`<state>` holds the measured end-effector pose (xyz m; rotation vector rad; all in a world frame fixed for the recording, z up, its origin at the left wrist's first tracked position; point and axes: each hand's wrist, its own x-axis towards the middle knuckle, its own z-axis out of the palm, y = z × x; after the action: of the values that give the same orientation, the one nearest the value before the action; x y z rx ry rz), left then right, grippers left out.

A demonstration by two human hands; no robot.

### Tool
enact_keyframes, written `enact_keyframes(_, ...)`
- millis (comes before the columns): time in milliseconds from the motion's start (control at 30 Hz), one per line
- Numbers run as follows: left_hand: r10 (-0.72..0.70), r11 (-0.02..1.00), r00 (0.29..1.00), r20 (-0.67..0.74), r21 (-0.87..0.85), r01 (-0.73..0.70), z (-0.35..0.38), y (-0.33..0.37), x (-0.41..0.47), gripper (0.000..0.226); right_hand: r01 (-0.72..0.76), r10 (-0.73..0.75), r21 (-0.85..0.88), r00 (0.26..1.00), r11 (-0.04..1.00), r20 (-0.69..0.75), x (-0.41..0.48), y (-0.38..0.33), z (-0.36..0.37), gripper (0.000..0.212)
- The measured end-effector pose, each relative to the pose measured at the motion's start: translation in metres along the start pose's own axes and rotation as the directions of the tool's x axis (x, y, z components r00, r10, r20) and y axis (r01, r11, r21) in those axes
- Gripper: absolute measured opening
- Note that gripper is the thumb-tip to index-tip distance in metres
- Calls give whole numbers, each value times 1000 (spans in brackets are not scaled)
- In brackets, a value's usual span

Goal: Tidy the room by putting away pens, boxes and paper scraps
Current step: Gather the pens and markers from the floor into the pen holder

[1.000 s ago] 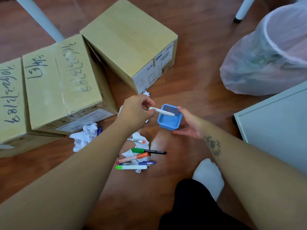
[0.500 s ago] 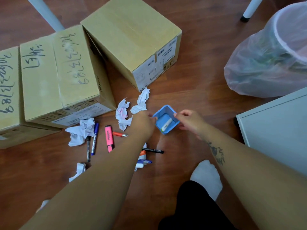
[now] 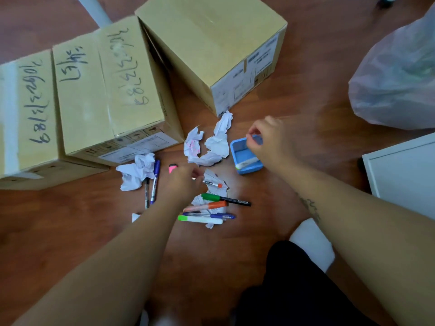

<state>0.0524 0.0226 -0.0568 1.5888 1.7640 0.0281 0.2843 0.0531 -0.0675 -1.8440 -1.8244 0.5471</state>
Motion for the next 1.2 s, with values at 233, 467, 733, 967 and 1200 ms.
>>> enact_keyframes(233, 41, 999, 993, 114, -8, -40, 13, -52, -17, 21, 39, 17, -319, 985, 947, 172, 8, -11, 26, 19)
enact_keyframes(467, 91, 993, 991, 95, -82, -83, 32, -54, -18, 33, 217, -199, -195, 974, 956, 108, 12, -43, 30, 10)
enact_keyframes(733, 123, 991, 992, 29, -61, -121, 52, -67, -20, 36, 97, 36, -164, 751, 982, 659, -3, -84, 98, 21)
enact_keyframes(967, 76, 966, 996, 45, -250, -63, 45, -65, -25, 21, 32, 127, -203, 684, 979, 719, -4, -89, 117, 21)
enact_keyframes(1200, -24, 892, 993, 119, -446, 75, 16, -71, -38, 2, 56, 403, -449, 352, 892, 845, 21, -89, 146, 50)
